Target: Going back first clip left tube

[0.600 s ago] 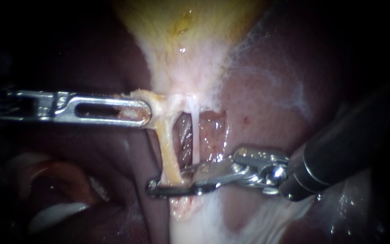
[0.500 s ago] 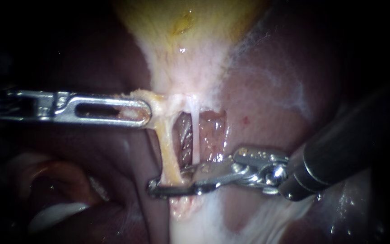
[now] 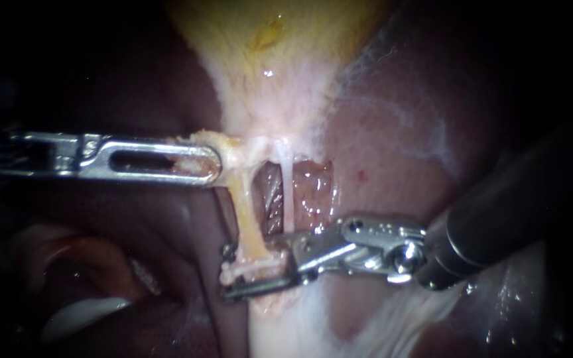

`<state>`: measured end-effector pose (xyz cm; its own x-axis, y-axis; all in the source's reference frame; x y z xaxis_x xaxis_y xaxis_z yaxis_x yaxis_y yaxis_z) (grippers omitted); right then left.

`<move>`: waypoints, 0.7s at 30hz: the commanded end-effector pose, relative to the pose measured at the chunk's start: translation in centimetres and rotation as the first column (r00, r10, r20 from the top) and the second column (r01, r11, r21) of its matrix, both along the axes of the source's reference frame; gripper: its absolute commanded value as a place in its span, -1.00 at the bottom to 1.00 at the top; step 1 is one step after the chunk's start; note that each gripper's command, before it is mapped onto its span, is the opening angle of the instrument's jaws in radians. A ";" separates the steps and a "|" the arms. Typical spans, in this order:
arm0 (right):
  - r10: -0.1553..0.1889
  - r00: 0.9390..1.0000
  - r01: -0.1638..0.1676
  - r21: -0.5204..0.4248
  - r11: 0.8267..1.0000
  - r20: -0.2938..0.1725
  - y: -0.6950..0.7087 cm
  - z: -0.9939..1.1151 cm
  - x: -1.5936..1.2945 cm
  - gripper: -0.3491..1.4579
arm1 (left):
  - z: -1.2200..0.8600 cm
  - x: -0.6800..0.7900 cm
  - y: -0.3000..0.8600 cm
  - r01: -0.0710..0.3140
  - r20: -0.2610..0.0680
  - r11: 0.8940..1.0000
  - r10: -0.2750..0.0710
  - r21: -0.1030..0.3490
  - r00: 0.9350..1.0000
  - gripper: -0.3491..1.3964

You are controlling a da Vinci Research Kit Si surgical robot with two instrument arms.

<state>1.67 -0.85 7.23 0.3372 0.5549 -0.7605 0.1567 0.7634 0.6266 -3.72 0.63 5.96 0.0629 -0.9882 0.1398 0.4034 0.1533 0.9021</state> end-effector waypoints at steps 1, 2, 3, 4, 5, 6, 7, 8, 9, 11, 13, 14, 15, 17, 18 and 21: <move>0.010 1.000 -0.010 -0.016 1.000 0.003 0.00 0.00 0.00 -0.07 | 0.00 0.00 0.00 0.000 0.000 1.000 0.000 0.000 1.000 -1.00; 0.012 1.000 -0.012 -0.029 1.000 0.002 0.00 -0.01 -0.01 -0.07 | 0.00 0.00 0.00 0.000 0.000 1.000 0.000 0.000 1.000 -1.00; 0.011 1.000 -0.011 -0.034 0.999 0.001 0.00 -0.01 -0.03 -0.07 | 0.00 0.00 0.00 0.000 0.000 1.000 0.000 0.000 1.000 -1.00; 0.010 1.000 -0.010 -0.039 0.999 -0.001 0.00 -0.01 -0.04 -0.07 | 0.00 0.00 0.00 0.000 0.000 1.000 0.000 0.000 1.000 -1.00; 0.007 1.000 -0.007 -0.049 0.999 -0.005 0.01 -0.02 -0.06 -0.07 | 0.00 0.00 0.00 0.000 0.000 1.000 0.000 0.000 1.000 -1.00; 0.003 1.000 -0.004 -0.060 0.998 -0.009 0.01 -0.02 -0.08 -0.07 | 0.00 0.00 0.00 0.000 0.000 1.000 0.000 0.000 1.000 -1.00; 0.000 1.000 -0.001 -0.070 0.998 -0.013 0.01 -0.03 -0.11 -0.07 | 0.00 0.00 0.00 0.000 0.000 1.000 0.000 0.000 1.000 -1.00; 0.002 1.000 -0.003 -0.077 0.997 -0.013 0.02 -0.04 -0.14 -0.07 | 0.00 0.00 0.00 0.000 0.000 1.000 0.000 0.000 1.000 -1.00; 0.006 1.000 -0.007 -0.095 0.995 -0.013 0.04 -0.06 -0.20 -0.07 | 0.00 0.00 0.00 0.000 0.000 1.000 0.000 0.000 1.000 -1.00; 0.007 1.000 -0.009 -0.116 0.993 -0.017 0.08 -0.10 -0.31 -0.07 | 0.00 0.01 0.00 0.000 0.000 1.000 0.000 0.000 1.000 -1.00; 0.011 1.000 -0.013 -0.134 0.991 -0.018 0.15 -0.17 -0.45 -0.07 | 0.00 0.01 0.00 0.000 0.000 1.000 0.000 0.000 1.000 -1.00; 0.015 1.000 -0.018 -0.143 0.990 -0.018 0.19 -0.20 -0.52 -0.07 | 0.00 0.01 0.00 0.000 0.000 1.000 0.000 0.000 1.000 -1.00; 0.017 1.000 -0.020 -0.149 0.989 -0.019 0.24 -0.26 -0.61 -0.07 | 0.00 0.01 0.00 0.000 0.000 1.000 0.000 0.000 1.000 -1.00; 0.022 1.000 -0.025 -0.170 0.985 -0.020 0.33 -0.34 -0.74 -0.07 | 0.00 0.01 0.00 0.000 0.000 1.000 0.000 0.000 1.000 -1.00; 0.026 0.999 -0.029 -0.176 0.984 -0.019 0.39 -0.40 -0.83 -0.07 | 0.00 0.01 0.00 0.000 0.000 1.000 0.000 0.000 1.000 -1.00; 0.032 0.999 -0.035 -0.194 0.980 -0.018 0.54 -0.56 -1.06 -0.07 | 0.00 0.01 0.00 0.000 0.000 1.000 0.000 0.000 1.000 -1.00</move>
<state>0.55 -0.26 6.64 0.3081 0.4001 -0.8631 0.1360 0.8794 0.4563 -3.71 0.62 5.96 0.0629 -0.9882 0.1398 0.4033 0.1533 0.9021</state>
